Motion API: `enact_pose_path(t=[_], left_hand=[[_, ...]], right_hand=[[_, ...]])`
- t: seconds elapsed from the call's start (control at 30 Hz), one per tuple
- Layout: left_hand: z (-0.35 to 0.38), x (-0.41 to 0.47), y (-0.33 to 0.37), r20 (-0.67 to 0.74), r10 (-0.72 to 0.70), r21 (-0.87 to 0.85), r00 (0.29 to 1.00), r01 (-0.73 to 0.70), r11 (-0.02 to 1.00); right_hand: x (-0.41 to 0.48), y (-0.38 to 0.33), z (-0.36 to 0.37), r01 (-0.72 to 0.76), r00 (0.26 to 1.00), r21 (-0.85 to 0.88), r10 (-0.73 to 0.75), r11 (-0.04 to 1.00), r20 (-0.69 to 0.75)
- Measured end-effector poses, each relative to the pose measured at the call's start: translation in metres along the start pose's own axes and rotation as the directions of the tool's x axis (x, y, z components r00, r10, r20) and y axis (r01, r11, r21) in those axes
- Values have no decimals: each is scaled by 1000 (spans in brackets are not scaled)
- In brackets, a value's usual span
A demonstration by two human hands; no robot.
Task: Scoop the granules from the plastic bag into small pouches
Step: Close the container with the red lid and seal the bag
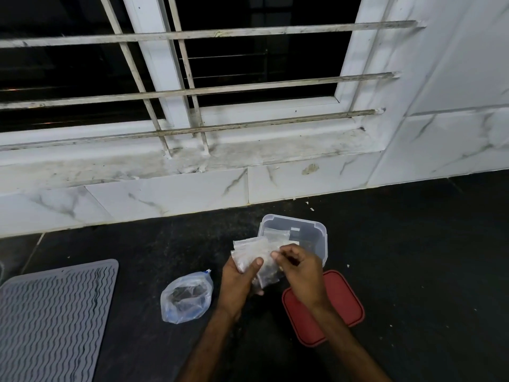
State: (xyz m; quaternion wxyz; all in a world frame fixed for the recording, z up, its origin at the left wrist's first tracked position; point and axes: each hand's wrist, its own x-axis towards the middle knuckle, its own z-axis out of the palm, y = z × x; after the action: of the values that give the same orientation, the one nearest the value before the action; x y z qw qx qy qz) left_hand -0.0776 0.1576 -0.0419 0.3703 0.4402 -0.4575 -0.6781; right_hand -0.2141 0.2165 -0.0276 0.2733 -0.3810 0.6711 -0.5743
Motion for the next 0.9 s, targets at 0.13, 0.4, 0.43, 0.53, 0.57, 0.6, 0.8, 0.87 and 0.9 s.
enact_pose_path(t=[0.13,0.4,0.43,0.53,0.57,0.6,0.8,0.87,0.9], left_hand=[[1,-2,0,50,-24,-12,998,25,1000],[-11,1,0,64,-140,-81,988,145,986],[-13,2,0,61,-142,-79,988,146,986],[-18,6,-2,21,-142,-83,990,143,986],[-20,7,-3,11,-146,-92,989,146,985],[-21,8,-3,11,-147,-93,989,147,985],[-26,4,0,0,-121,-96,993,121,988],[-28,3,4,-6,-99,-80,995,98,992],[-29,2,5,-6,-83,-68,997,82,994]], right_hand=[[15,0,-9,-69,994,78,75,995,-83],[81,30,-44,-240,956,-89,219,967,-195],[88,37,-46,-279,951,-212,240,936,-193],[102,51,-41,-255,966,-594,225,763,-126],[105,51,-36,-229,967,-675,241,701,-78],[108,52,-31,-198,964,-733,264,651,-26],[107,62,-18,-36,955,-929,285,368,76],[106,54,-15,26,947,-964,302,266,109],[105,48,-14,49,943,-971,311,233,122]])
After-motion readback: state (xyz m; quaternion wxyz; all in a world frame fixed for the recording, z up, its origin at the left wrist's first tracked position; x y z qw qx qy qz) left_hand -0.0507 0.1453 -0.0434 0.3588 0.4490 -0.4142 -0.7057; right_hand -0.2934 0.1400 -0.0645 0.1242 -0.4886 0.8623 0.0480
